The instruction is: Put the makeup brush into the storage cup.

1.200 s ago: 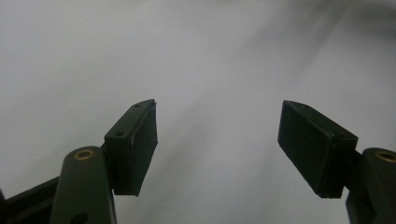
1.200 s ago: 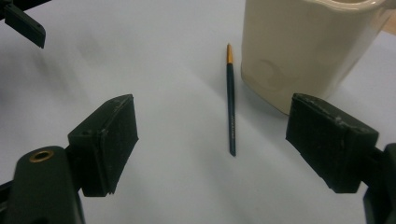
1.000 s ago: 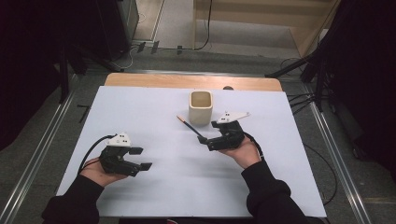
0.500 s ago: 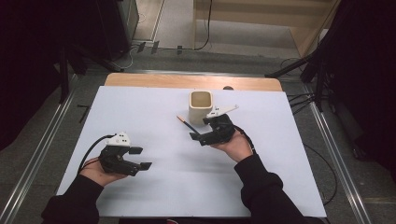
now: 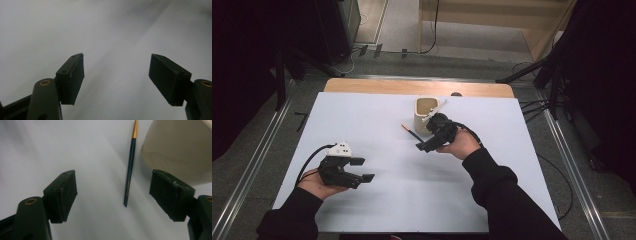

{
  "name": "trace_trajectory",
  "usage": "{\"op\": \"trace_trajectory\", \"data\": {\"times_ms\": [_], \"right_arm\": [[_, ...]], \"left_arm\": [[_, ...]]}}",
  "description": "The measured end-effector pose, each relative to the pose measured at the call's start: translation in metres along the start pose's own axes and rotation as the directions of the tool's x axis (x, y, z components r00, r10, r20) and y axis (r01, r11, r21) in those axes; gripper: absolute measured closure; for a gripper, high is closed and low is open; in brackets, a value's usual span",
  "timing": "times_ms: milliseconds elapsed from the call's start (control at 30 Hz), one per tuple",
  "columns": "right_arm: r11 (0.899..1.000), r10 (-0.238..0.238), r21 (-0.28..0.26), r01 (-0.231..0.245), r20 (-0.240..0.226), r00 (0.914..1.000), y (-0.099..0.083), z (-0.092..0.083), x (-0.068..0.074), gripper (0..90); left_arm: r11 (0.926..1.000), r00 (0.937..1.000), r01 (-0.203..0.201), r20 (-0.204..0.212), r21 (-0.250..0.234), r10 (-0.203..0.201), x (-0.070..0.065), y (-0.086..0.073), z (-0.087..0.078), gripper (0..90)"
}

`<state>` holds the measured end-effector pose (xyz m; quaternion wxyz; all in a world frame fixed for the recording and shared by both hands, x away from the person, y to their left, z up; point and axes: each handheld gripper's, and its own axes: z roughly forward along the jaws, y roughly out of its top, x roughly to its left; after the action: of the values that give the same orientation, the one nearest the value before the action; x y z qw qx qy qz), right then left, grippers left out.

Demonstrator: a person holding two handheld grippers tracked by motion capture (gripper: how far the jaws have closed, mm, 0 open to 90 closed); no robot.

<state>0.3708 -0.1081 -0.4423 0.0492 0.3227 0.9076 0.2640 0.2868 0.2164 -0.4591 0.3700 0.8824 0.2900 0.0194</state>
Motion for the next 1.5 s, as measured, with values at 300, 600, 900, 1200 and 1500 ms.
{"op": "trace_trajectory", "data": {"times_ms": [300, 600, 900, 1200, 1500], "right_arm": [[0.981, -0.038, 0.188, 0.040, -0.011, 0.9992, 0.019, 0.005, -0.003, 26.7], [0.947, -0.024, 0.321, 0.026, -0.008, 0.9997, 0.032, 0.013, -0.008, 25.8], [0.945, -0.030, 0.324, 0.033, -0.017, 0.9994, 0.033, 0.017, -0.009, 21.2], [0.944, -0.023, 0.328, 0.027, -0.015, 0.9996, 0.032, 0.027, -0.009, 22.6], [0.940, -0.026, 0.340, 0.022, 0.006, 0.9997, 0.026, 0.037, -0.009, 30.1]], "left_arm": [[0.9999, 1.0000, 0.005, -0.003, 0.014, -0.005, 0.000, 0.000, 0.001, 28.8], [0.9999, 1.0000, 0.006, -0.003, 0.011, -0.006, 0.001, 0.000, 0.000, 28.8], [0.9999, 1.0000, 0.004, -0.001, 0.010, -0.004, 0.001, 0.000, 0.000, 28.8], [0.9999, 1.0000, 0.007, -0.004, 0.008, -0.007, 0.001, 0.000, 0.000, 28.9], [0.9999, 1.0000, 0.005, -0.002, 0.009, -0.005, 0.001, 0.000, 0.000, 28.8]]}}
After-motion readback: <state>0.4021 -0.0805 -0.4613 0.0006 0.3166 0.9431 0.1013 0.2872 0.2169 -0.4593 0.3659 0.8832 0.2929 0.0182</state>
